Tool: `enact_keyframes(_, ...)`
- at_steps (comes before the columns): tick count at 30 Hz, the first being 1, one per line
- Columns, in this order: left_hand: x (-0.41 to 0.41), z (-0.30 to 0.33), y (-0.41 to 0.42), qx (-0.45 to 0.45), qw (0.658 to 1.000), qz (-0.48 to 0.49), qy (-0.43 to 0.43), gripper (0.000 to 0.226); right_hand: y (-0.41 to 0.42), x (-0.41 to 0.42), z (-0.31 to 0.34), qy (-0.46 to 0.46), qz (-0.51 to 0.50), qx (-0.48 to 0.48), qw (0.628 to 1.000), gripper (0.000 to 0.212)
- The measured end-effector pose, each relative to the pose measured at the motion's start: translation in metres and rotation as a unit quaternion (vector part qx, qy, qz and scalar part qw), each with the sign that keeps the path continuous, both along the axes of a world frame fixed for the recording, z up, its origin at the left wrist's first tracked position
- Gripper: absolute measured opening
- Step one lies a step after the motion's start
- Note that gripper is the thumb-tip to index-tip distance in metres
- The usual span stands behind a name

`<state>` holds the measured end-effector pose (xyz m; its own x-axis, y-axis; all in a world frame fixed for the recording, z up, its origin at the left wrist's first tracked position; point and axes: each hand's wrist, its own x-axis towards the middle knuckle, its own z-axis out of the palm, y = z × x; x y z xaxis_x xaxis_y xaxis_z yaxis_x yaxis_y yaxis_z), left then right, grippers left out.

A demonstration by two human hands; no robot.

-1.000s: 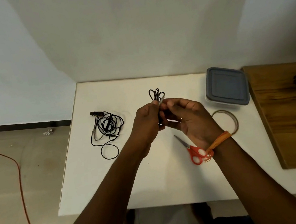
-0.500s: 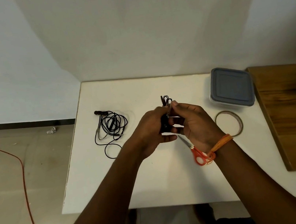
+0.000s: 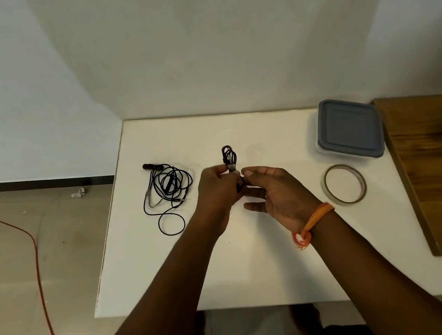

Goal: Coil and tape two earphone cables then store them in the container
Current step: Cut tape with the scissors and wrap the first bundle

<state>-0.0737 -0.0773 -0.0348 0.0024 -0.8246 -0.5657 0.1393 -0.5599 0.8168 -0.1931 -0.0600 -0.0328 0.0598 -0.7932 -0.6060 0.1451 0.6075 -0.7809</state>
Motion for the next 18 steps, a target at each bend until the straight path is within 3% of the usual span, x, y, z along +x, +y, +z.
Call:
enact_keyframes(2, 0.005, -0.014, -0.005, -0.067, 0.988, 0.003, -0.139, 0.018, -0.001, 0.003, -0.001, 0.012, -0.005, 0.012, 1.0, 0.022)
enact_keyframes(4, 0.008, -0.028, -0.01, -0.141, 0.954, -0.007, -0.266, 0.033, -0.001, 0.004, -0.001, 0.025, -0.001, 0.024, 0.999, 0.02)
enact_keyframes(6, 0.007, -0.036, -0.016, -0.193, 0.925, 0.003, -0.328, 0.035, -0.002, 0.005, -0.002, 0.027, -0.008, 0.037, 0.999, 0.02)
enact_keyframes(10, 0.008, -0.038, -0.031, -0.248, 0.888, -0.006, -0.387, 0.04, -0.006, 0.004, -0.004, 0.049, -0.01, 0.021, 0.999, 0.015)
enact_keyframes(14, 0.019, -0.036, -0.035, -0.254, 0.848, -0.079, -0.457, 0.053, -0.005, 0.001, -0.006, 0.06, -0.012, 0.028, 0.998, 0.011)
enact_keyframes(18, 0.034, -0.023, -0.037, -0.276, 0.85, -0.057, -0.446, 0.046, -0.006, 0.001, -0.004, 0.054, -0.012, 0.032, 0.998, 0.01)
